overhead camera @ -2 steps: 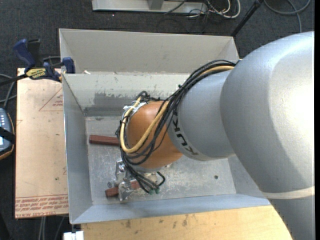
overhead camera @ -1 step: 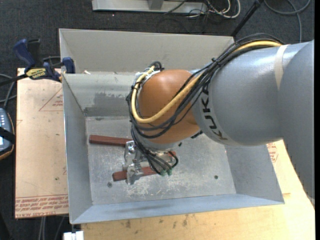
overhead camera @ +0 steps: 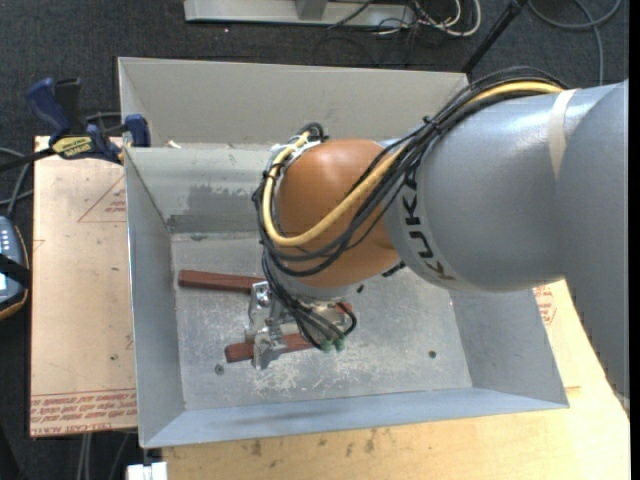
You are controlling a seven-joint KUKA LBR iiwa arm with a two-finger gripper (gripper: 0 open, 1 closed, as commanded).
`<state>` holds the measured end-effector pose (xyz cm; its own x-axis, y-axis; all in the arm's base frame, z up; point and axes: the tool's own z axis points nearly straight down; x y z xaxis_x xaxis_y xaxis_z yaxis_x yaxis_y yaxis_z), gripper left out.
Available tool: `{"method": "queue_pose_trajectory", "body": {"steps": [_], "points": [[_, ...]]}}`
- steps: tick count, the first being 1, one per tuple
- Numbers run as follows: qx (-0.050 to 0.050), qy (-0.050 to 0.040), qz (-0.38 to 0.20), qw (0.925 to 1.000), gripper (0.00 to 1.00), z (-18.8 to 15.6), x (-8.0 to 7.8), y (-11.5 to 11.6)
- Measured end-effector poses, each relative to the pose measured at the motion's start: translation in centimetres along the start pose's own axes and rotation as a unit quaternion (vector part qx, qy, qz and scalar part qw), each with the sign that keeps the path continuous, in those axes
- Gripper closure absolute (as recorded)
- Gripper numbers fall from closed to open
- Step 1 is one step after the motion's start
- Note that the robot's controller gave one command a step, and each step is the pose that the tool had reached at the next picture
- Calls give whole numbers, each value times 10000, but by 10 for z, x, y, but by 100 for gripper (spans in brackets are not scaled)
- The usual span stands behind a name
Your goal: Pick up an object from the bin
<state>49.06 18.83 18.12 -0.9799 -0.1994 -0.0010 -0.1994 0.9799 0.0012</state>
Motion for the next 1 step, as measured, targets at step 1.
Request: {"method": "queue_pose_trajectory", "body": {"steps": [1], "points": [[1, -6, -8, 10000, 100, -60, -3, -9]]}}
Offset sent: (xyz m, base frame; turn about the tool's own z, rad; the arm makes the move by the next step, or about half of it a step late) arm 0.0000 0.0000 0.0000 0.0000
